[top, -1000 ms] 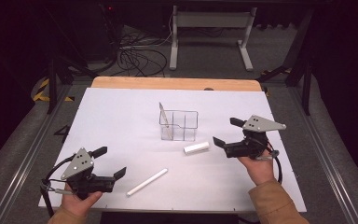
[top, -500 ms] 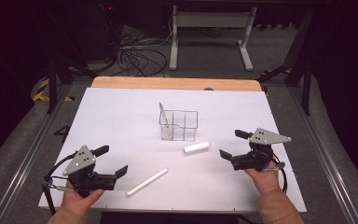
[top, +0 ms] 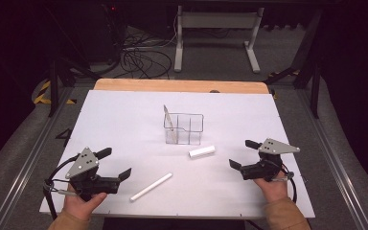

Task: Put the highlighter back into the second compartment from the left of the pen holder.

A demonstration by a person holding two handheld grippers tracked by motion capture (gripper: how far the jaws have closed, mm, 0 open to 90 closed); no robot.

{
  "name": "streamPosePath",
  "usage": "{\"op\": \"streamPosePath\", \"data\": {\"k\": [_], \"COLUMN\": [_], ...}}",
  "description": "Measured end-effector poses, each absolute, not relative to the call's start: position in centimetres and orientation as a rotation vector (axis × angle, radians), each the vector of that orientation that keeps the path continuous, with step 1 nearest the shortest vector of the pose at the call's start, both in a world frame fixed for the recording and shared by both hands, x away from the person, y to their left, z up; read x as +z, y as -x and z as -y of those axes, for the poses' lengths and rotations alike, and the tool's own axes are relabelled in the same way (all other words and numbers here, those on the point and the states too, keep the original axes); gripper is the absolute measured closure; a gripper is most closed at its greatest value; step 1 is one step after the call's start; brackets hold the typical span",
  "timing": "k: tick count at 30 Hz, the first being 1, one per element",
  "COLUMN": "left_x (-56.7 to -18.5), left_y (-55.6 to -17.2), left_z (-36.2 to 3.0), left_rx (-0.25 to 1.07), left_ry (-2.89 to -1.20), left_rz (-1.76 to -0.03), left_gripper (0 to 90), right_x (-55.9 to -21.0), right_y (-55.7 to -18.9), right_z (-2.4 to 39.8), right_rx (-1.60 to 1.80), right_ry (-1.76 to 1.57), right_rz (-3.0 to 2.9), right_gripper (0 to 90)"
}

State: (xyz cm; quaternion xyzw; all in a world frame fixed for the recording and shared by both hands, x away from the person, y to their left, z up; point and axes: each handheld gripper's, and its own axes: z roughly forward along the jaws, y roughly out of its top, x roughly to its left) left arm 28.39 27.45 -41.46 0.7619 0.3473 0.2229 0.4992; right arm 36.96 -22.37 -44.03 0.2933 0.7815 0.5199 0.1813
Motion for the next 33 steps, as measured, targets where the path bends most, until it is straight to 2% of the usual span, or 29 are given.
{"op": "streamPosePath", "data": {"k": [17,33], "left_x": [-40.6,-40.2], "left_y": [-28.7,-30.1], "left_z": [-26.4,-23.7], "left_rx": [0.526,0.455], "left_ry": [-1.891,-1.985], "left_rz": [-0.828,-0.857], "left_gripper": [8.3,10.8], "right_x": [-45.6,-46.5], "right_y": [-36.5,-36.4], "right_z": [22.4,22.1], "right_rx": [1.472,1.452], "right_ry": [-0.795,-0.803], "right_rz": [-2.199,-2.214], "right_gripper": [1.9,3.0]}}
